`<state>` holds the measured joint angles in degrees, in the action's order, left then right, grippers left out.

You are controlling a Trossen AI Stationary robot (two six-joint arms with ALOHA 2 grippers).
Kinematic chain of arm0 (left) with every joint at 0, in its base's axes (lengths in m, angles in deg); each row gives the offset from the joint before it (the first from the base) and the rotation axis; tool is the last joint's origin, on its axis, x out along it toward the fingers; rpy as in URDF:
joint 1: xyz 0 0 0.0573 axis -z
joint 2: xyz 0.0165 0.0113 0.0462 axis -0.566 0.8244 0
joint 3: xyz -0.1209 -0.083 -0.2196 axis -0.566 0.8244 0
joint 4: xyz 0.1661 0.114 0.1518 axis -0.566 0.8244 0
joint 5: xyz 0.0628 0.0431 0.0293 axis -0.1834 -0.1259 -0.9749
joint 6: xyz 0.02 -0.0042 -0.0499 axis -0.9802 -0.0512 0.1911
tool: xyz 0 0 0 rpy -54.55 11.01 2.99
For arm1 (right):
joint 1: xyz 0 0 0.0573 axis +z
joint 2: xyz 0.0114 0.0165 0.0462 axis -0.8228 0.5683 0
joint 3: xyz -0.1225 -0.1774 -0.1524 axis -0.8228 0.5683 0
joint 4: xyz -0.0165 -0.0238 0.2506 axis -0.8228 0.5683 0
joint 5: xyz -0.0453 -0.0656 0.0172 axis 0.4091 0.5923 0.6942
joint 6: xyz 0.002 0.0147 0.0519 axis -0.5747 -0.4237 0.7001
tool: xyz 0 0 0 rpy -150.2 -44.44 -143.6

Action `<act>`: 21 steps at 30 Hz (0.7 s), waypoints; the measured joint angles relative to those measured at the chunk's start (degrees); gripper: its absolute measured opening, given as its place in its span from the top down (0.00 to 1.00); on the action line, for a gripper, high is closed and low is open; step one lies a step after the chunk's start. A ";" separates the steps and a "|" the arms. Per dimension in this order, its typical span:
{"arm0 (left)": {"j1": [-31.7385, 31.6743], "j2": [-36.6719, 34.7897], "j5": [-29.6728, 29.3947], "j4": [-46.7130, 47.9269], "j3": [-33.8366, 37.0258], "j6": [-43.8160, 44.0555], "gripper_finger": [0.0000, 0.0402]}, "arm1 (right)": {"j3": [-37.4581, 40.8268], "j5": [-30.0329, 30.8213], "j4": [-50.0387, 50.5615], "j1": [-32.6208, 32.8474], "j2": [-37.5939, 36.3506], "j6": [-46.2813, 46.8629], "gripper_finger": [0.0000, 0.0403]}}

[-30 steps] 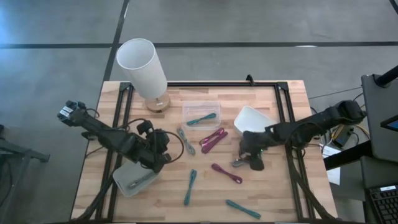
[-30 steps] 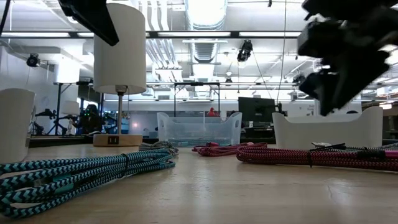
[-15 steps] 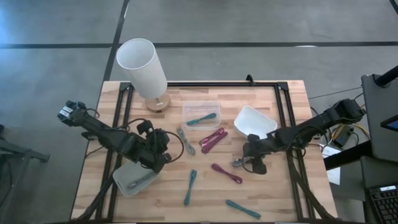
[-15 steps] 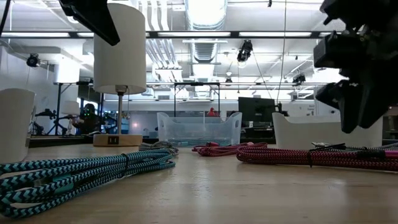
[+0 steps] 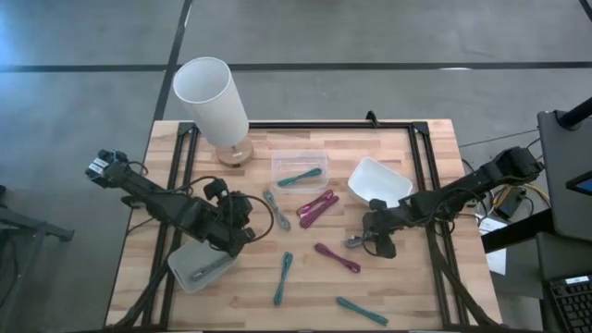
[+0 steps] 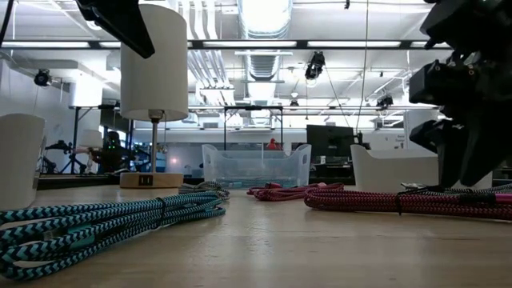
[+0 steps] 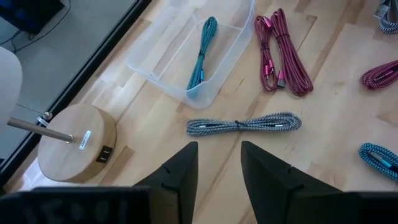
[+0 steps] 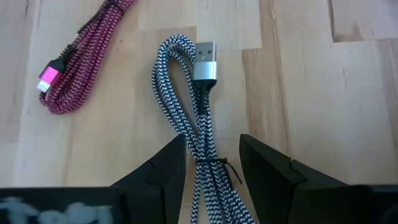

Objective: Pick & Place USB Port
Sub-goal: Put the right white USB cable into the gray bin

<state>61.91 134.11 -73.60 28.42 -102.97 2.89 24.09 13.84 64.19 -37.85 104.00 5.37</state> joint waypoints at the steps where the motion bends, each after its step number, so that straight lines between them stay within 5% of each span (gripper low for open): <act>1: 0.00 0.00 -0.01 -0.02 0.00 -0.01 0.68 | 0.10 0.02 -0.17 0.00 0.00 -0.43 0.64; 21: 0.00 -0.02 -0.46 -0.25 0.01 0.20 0.68 | 4.15 -0.50 -5.90 0.15 0.09 -2.33 0.64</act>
<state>61.91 134.09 -74.06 28.17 -102.96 3.08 28.24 13.34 58.29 -37.70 104.10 3.04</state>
